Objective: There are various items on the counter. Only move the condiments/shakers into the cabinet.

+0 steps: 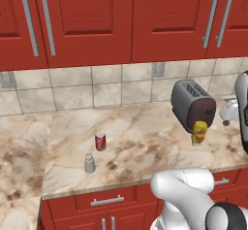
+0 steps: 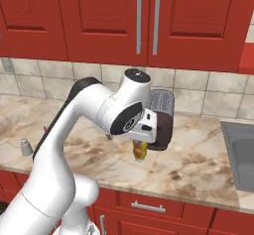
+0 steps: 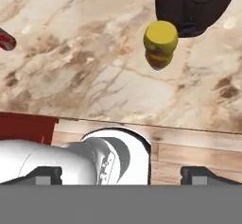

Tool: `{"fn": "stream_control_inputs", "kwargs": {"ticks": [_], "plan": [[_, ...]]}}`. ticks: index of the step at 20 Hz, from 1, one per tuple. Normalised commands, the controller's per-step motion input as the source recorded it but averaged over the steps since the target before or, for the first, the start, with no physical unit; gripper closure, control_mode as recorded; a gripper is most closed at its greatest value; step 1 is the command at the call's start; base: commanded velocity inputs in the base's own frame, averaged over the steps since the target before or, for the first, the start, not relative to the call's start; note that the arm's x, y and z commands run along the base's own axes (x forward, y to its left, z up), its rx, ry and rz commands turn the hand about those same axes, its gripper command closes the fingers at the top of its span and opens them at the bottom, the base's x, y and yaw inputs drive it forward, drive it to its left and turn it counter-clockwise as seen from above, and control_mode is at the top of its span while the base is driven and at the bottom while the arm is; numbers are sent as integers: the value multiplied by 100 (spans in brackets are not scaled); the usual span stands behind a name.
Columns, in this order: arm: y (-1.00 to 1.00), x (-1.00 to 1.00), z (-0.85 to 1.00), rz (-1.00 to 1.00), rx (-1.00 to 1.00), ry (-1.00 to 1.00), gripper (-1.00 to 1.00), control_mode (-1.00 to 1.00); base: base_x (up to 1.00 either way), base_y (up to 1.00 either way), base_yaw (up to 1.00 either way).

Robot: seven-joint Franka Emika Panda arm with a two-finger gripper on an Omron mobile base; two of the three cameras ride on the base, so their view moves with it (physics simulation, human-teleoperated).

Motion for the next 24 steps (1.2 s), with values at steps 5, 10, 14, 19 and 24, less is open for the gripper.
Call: {"fn": "stream_control_inputs", "kwargs": {"ticks": [5, 10, 14, 19, 24], "plan": [[-26, -13, -36, 43, 39, -14, -100, -100, 0, 0, 0], [-31, 3, -13, 35, 41, -15, -100, -100, 0, 0, 0], [-25, 5, -8, 28, 27, -16, -100, -100, 0, 0, 0], [-11, 0, -37, 24, 4, -33, -100, -100, 0, 0, 0], [-2, 0, -38, 21, 0, -45, -100, -100, 0, 0, 0]]}}
